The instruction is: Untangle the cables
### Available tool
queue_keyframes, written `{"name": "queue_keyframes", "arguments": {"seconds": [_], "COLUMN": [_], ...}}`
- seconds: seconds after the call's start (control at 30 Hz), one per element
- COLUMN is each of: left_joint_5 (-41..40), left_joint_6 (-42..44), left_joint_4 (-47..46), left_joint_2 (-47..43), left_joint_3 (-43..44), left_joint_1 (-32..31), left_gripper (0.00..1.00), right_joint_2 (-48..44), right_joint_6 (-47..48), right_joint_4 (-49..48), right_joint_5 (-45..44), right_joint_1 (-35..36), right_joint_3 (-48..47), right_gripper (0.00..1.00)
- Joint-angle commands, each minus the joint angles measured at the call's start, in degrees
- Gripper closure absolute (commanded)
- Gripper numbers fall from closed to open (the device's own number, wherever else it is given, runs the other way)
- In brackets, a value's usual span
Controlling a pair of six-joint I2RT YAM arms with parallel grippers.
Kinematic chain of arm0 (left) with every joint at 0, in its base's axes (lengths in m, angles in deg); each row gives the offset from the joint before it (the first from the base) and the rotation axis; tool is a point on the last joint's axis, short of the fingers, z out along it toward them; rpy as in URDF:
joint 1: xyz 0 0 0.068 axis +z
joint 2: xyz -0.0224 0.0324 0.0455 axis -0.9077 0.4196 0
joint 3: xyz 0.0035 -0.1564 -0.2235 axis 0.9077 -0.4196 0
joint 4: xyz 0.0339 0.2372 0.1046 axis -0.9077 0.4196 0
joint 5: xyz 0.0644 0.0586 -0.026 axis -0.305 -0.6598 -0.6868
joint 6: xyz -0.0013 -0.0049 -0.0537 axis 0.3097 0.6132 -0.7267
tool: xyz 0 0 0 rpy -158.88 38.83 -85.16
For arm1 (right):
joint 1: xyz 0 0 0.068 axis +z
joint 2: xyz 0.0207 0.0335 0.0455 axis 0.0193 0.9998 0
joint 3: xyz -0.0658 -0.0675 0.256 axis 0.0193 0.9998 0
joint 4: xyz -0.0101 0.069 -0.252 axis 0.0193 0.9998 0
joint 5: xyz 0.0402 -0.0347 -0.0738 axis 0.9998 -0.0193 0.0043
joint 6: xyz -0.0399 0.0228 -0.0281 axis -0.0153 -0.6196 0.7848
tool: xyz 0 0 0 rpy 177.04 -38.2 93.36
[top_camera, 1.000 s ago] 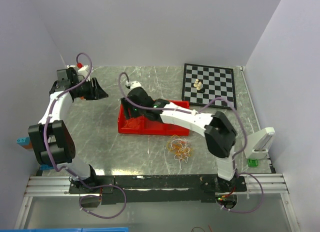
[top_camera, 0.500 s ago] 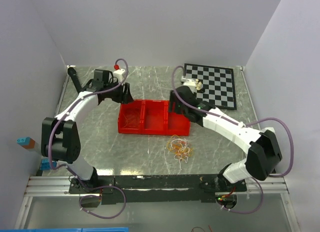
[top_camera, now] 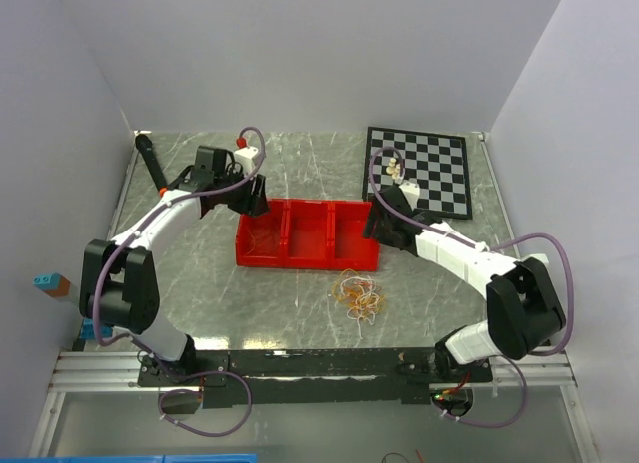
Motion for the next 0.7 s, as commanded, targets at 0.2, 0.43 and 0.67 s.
{"name": "queue_keyframes", "arguments": {"seconds": [0.2,0.43,0.67], "left_joint_5": [3.0,3.7,4.2], "left_joint_6": [-0.6,-0.1,1.2], "left_joint_4": [1.9,3.1,4.6], "left_joint_2": [-6.3,-8.3,-10.2], "left_joint_3": [3.4,3.3,2.8], "left_joint_1": [-0.1,-0.1,-0.1], "left_gripper": [0.42,0.41,0.41], "right_joint_2": [6.8,14.4,20.8], "right_joint_6": [2.0,1.3,-0.3], "right_joint_4": [-12.4,-10.9,-7.9], "right_joint_5": [10.4,9.5,7.8], "right_joint_1": [1.0,7.2,11.0], "right_joint_3": [-1.4,-9.6,-18.4], "right_gripper": [0.27,0.28,0.28]}}
